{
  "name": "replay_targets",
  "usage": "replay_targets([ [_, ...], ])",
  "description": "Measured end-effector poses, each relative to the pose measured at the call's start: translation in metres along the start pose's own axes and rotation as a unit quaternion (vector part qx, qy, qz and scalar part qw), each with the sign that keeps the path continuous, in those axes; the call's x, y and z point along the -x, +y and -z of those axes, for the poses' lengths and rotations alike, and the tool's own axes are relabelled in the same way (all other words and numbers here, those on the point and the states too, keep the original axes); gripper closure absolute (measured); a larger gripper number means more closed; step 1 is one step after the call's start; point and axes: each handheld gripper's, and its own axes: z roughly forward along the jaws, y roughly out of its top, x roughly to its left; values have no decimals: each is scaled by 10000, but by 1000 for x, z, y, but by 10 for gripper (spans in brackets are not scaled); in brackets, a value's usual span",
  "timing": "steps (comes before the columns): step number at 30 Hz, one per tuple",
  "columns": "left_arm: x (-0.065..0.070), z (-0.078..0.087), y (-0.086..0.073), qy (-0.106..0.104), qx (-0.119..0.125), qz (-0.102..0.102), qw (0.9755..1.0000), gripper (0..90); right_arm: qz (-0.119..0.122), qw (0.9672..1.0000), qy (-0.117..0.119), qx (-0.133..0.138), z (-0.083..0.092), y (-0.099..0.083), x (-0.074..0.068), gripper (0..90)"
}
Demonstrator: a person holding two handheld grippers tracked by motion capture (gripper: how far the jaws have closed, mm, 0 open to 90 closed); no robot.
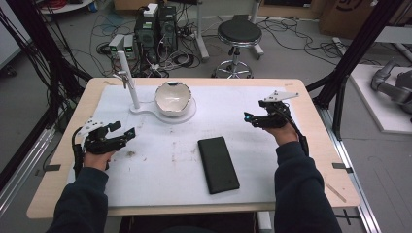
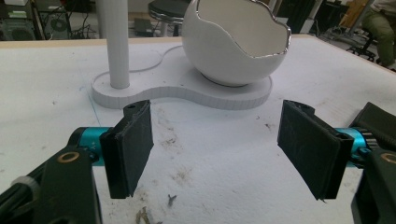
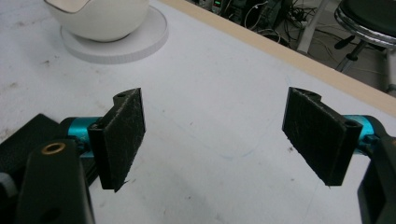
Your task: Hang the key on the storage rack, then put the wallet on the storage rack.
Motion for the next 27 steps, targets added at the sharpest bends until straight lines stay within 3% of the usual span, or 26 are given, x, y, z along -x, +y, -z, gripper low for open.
replay_targets([
  [6,1,-1,0,29,-23,-40,10000,276,275,9996,-23,-99,0,-14,-9,214],
  [14,3,-5,1,-17,-24,-47,10000,283,-92,10000,3,7,14,-23,-12,214],
  [19,0,-5,1,4,21,7,10000,284,-136,9998,93,101,23,-40,-22,210],
  [26,3,-5,1,-12,-62,-88,9999,284,-356,9989,286,-96,10,-70,-35,210],
  [27,4,-5,1,-7,-58,-79,10000,284,-289,9986,395,-212,5,-73,-37,210],
])
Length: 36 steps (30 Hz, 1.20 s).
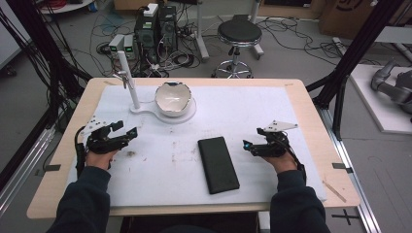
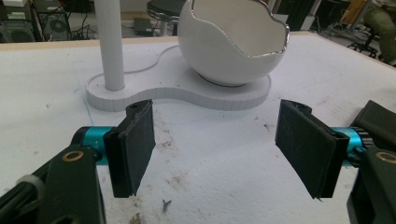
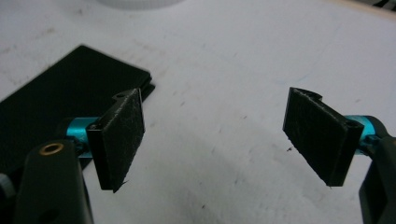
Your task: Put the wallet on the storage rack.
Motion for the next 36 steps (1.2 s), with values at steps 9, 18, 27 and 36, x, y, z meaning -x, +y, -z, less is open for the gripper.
replay_targets([
  [9,11,-2,0,-8,-78,-142,9999,285,47,9988,476,-133,-12,1,-20,210],
  [18,14,-4,-1,-52,-146,-211,9997,285,223,9927,1009,-629,-46,7,-49,206],
  [27,14,-5,-2,-62,-154,-192,9997,285,-297,9878,1288,-827,-54,6,-44,232],
  [36,16,-7,-2,-78,-217,-224,9995,289,-874,9725,1935,-956,-52,6,-38,638],
])
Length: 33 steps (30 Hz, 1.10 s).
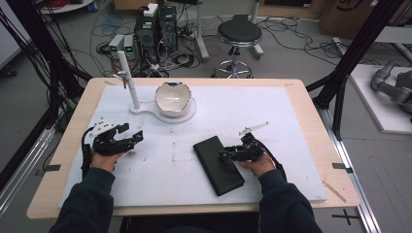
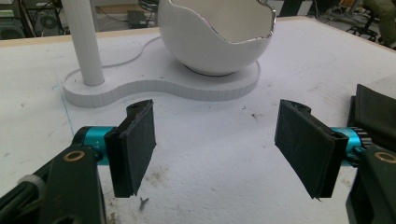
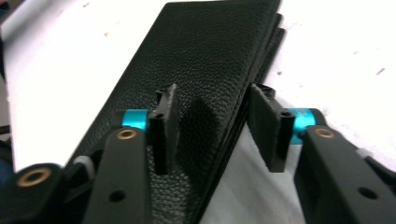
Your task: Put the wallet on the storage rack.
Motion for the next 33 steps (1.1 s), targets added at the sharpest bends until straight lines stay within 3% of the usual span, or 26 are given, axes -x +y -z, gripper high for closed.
replay_targets([
  [3,1,-1,0,-28,-42,-39,10000,291,10,9999,72,125,3,1,2,807],
  [8,4,-2,-1,-160,-95,-35,9998,320,37,9998,117,146,3,1,2,818],
  [11,8,-5,-1,-513,-143,93,9985,430,187,9995,104,220,5,2,-1,842],
  [13,14,-10,0,-794,-209,197,9964,437,353,9988,95,325,6,3,-3,859],
  [16,26,-22,-1,-1271,-381,265,9908,403,515,9973,166,507,10,5,-6,869],
  [19,40,-36,-2,-1537,-615,205,9860,350,556,9968,185,535,11,5,-8,870],
  [21,47,-42,-3,-1608,-687,107,9845,338,519,9966,260,580,11,5,-7,866],
  [23,49,-43,-3,-1556,-720,26,9852,338,284,9978,370,476,10,4,-5,814],
  [24,49,-43,-3,-1534,-734,18,9854,338,308,9982,374,365,9,3,-4,703],
  [25,48,-43,-3,-1463,-726,38,9866,339,188,9981,529,254,6,2,-4,577],
  [26,46,-42,-3,-1412,-717,62,9874,339,151,9983,549,147,3,2,-4,535],
  [28,43,-40,-2,-1333,-691,78,9886,341,350,9985,410,34,-2,1,-6,470],
  [29,43,-39,-2,-1310,-682,98,9890,341,540,9981,278,54,-4,2,-8,367],
  [30,43,-39,-2,-1309,-677,87,9890,342,693,9976,18,-79,-7,0,-8,330],
  [33,45,-41,-3,-1337,-717,19,9884,343,645,9979,57,-43,-8,-1,-9,345],
])
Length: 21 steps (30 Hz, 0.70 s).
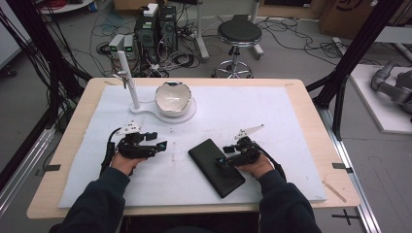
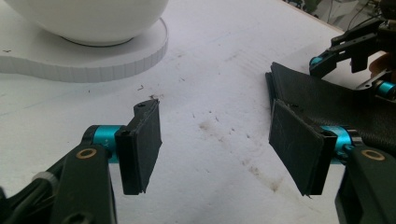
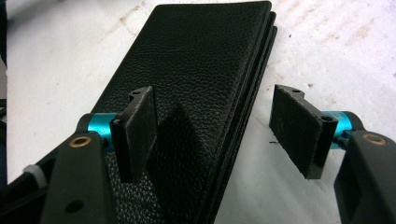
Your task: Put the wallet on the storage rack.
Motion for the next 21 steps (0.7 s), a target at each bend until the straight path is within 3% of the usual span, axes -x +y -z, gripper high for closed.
replay_targets([
  [1,1,-1,0,-12,-21,-26,10000,345,-11,10000,3,-13,0,0,-1,413],
  [2,1,-2,-1,-17,-38,-41,10000,345,-94,9998,190,-57,1,1,1,488],
  [4,3,-4,-1,-81,-77,-44,9999,351,-237,9995,183,-98,2,1,1,551],
  [7,7,-8,-1,-212,-143,-113,9996,390,-543,9975,450,-64,3,1,7,708],
  [10,14,-14,-2,-354,-228,-199,9989,411,-363,9987,366,0,4,3,4,765],
  [14,22,-21,-3,-530,-339,-300,9976,413,-216,9987,425,205,10,6,0,807],
  [19,28,-27,-2,-802,-357,-293,9957,396,352,9970,404,558,17,12,-12,820],
  [21,31,-32,-3,-876,-422,-301,9948,384,459,9960,446,625,18,13,-14,823],
])
